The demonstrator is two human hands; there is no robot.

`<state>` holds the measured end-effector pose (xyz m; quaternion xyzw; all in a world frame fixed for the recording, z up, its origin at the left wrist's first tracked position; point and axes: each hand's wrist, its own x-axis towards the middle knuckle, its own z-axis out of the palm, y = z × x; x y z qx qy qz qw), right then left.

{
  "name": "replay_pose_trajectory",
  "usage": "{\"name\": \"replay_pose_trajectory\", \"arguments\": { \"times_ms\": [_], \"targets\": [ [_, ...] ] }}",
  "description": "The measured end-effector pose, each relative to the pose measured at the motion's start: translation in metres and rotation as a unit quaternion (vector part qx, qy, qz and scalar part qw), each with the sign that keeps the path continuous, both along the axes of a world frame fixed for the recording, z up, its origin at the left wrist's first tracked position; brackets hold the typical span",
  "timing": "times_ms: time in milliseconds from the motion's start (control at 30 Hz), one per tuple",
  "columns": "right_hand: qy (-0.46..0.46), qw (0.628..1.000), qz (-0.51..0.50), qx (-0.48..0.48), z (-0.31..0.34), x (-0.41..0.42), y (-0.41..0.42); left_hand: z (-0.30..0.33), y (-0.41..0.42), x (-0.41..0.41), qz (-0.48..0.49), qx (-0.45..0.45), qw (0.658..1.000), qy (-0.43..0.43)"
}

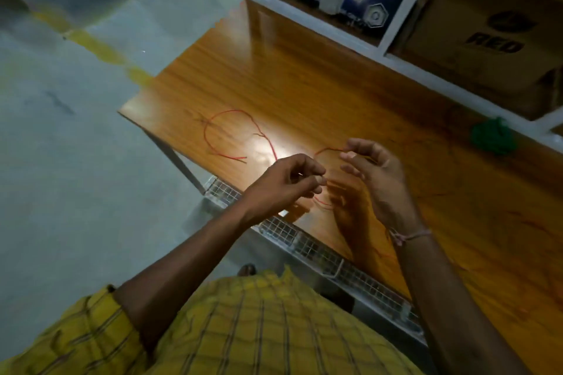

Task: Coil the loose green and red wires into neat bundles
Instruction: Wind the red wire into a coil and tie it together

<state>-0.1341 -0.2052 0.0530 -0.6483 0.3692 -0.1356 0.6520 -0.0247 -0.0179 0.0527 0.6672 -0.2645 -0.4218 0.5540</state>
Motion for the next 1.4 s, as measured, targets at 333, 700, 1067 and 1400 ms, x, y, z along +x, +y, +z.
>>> {"name": "replay_pose_trajectory", "arguments": {
  "times_ms": [333,700,1067,1400],
  "targets": [
    [0.112,0.973,0.1,-0.176,-0.046,0.094,0.073,-0.039,0.101,0.064,0.178,0.141,0.971,-0.073],
    [0.234,0.884,0.118,-0.388,-0.058,0.094,0.108,-0.057,0.088,0.106,0.259,0.103,0.951,-0.134],
    [0.229,0.895,0.169,-0.343,-0.033,-0.002,0.05,0.005,0.026,0.056,0.075,-0.18,0.977,0.081],
    [0.13,0.915,0.249,-0.29,0.027,-0.112,0.016,0.043,-0.067,-0.004,-0.115,-0.225,0.951,0.18]
  ]
}}
